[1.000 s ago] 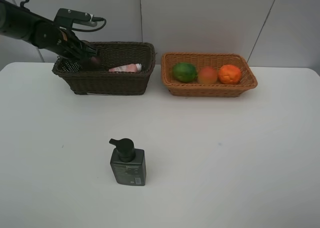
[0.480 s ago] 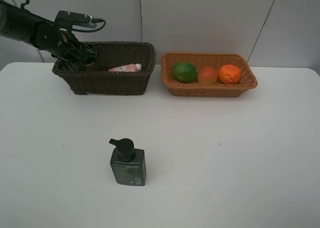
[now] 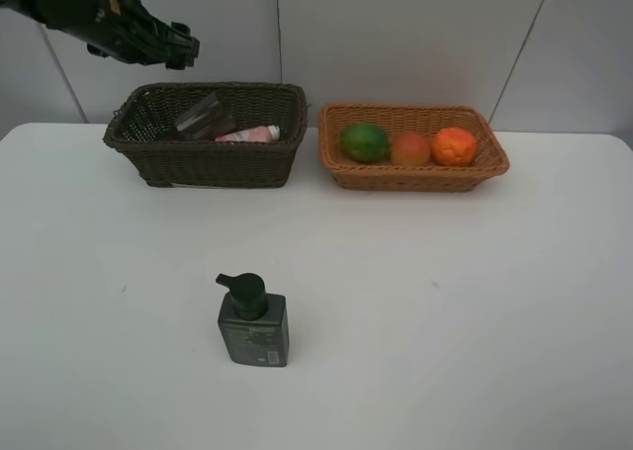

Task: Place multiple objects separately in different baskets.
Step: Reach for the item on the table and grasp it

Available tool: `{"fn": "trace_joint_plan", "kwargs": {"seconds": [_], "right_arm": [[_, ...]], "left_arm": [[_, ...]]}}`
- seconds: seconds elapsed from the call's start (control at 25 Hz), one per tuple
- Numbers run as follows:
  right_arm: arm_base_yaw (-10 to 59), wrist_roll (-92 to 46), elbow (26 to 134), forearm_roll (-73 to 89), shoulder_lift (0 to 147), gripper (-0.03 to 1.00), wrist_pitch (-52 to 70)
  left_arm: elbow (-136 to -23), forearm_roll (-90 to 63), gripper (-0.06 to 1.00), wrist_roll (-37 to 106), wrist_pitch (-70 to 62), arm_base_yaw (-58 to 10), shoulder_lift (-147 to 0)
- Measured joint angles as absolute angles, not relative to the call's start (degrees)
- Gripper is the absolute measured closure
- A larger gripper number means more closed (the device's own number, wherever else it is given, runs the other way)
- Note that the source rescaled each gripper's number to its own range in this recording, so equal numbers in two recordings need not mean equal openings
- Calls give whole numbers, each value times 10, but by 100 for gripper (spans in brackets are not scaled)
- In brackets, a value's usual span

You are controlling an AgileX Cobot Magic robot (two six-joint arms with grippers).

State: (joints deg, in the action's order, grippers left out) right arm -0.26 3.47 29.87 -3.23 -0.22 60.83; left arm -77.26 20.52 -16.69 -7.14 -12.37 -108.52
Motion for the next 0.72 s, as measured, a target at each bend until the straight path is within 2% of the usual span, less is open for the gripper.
{"fn": "trace_joint_plan", "kwargs": {"seconds": [0.2, 0.56, 0.72], "right_arm": [[-3, 35, 299, -32, -2, -3, 608], [-3, 35, 299, -32, -2, -3, 608], [-3, 35, 299, -32, -2, -3, 608]], "left_arm": [[-773, 157, -5, -69, -194, -168, -1043], [-773, 22, -5, 334, -427, -270, -992], [-774, -31, -5, 461, -544, -308, -979]]}}
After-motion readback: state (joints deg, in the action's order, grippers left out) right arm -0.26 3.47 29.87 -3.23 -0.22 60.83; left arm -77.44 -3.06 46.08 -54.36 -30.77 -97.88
